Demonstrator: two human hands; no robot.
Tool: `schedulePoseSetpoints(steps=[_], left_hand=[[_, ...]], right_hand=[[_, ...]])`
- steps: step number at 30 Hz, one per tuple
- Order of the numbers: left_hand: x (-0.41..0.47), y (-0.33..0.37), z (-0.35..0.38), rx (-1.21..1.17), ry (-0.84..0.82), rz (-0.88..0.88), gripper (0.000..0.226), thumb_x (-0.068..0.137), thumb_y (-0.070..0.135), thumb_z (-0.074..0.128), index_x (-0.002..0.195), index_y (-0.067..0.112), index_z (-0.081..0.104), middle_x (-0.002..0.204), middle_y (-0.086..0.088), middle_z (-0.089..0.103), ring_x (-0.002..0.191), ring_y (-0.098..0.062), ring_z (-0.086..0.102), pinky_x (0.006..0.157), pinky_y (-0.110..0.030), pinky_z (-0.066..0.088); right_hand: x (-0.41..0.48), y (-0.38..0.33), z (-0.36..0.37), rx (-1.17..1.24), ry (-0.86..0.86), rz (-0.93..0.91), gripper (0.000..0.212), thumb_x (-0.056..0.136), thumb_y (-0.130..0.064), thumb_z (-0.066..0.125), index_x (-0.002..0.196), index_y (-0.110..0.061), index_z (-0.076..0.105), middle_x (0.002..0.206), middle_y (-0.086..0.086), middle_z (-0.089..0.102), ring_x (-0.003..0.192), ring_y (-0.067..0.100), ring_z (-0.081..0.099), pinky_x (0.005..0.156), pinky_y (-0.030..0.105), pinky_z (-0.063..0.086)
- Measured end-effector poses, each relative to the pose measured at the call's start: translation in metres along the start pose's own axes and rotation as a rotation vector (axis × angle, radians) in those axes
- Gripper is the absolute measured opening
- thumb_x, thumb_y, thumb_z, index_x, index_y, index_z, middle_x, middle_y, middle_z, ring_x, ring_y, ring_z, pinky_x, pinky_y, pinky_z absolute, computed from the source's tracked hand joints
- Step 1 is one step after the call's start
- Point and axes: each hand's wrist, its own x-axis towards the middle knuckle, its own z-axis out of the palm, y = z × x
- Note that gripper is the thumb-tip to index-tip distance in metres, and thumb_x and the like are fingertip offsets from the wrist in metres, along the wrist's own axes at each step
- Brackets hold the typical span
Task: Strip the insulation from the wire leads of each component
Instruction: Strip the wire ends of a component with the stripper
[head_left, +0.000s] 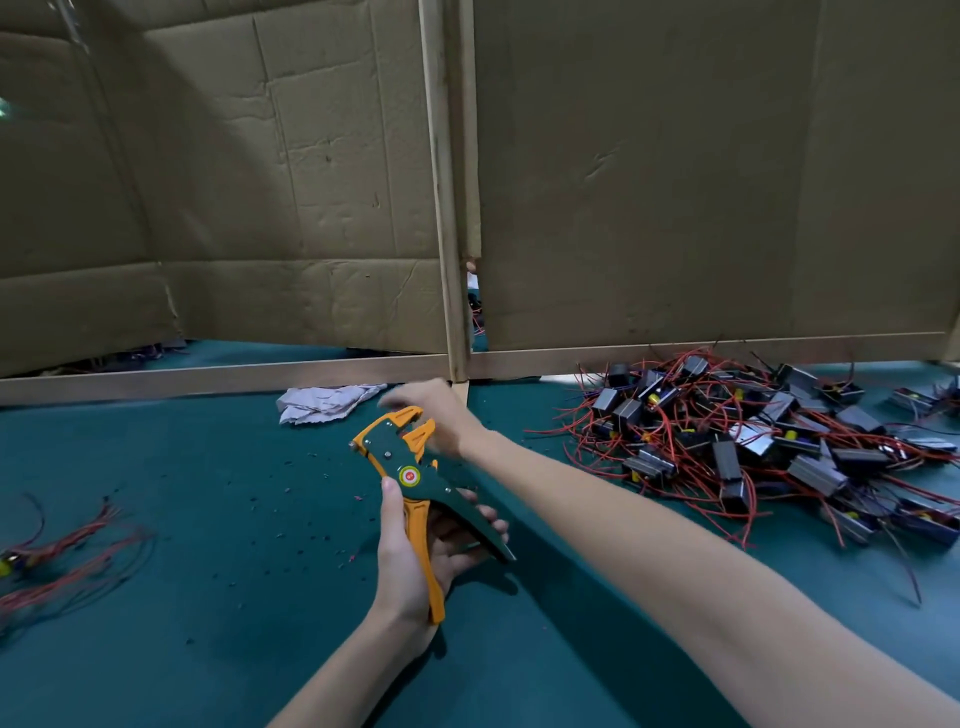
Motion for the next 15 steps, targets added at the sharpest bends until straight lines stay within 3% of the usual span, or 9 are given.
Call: schedulePoseSetpoints(steps=[2,4,7,12,15], left_hand=[[-0.002,-0.001,-0.002,-0.006,-0.014,0.004,0.083,0.078,0.071,0.032,0.088,-0.006,0.062,0.081,-0.029,0.065,0.077,-0.044,0.067,0.065,-0.046,0.058],[-0.003,-0.001,-0.001,0.002,-0.039,0.01,0.083,0.076,0.071,0.033,0.087,-0.006,0.063,0.081,-0.029,0.065,0.078,-0.043,0.067,0.067,-0.046,0.058],[-0.004,0.0,0.0,0.048,-0.068,0.017,0.083,0.076,0.071,0.032,0.091,-0.006,0.061,0.081,-0.028,0.065,0.079,-0.042,0.067,0.07,-0.047,0.059],[-0.007,0.0,0.001,0.1,-0.055,0.036,0.084,0.076,0.07,0.031,0.092,-0.006,0.061,0.081,-0.027,0.066,0.08,-0.042,0.068,0.069,-0.044,0.058],[-0.007,0.002,0.001,0.118,-0.053,0.049,0.085,0.078,0.07,0.03,0.094,-0.007,0.062,0.083,-0.028,0.066,0.082,-0.044,0.068,0.072,-0.046,0.056]], right_hand=[[-0.001,-0.001,-0.015,0.247,0.216,0.108,0.025,0.09,0.004,0.058,0.114,0.0,0.065,0.103,0.018,0.071,0.096,0.028,0.068,0.09,0.028,0.051],[-0.006,0.004,-0.039,0.516,0.409,0.186,0.018,0.09,0.001,0.06,0.107,-0.006,0.061,0.092,0.012,0.072,0.083,0.024,0.07,0.084,0.028,0.054],[-0.021,0.023,-0.068,0.649,0.57,0.255,0.013,0.086,-0.002,0.068,0.092,-0.01,0.059,0.085,0.007,0.073,0.076,0.02,0.069,0.079,0.03,0.055],[-0.077,0.05,-0.073,0.649,0.295,0.3,0.018,0.082,-0.003,0.073,0.079,-0.008,0.056,0.081,0.015,0.068,0.065,0.017,0.061,0.06,0.025,0.05],[-0.099,0.056,-0.057,0.518,0.07,0.24,0.021,0.077,0.002,0.076,0.072,-0.011,0.06,0.085,0.022,0.07,0.07,0.015,0.063,0.07,0.029,0.053]])
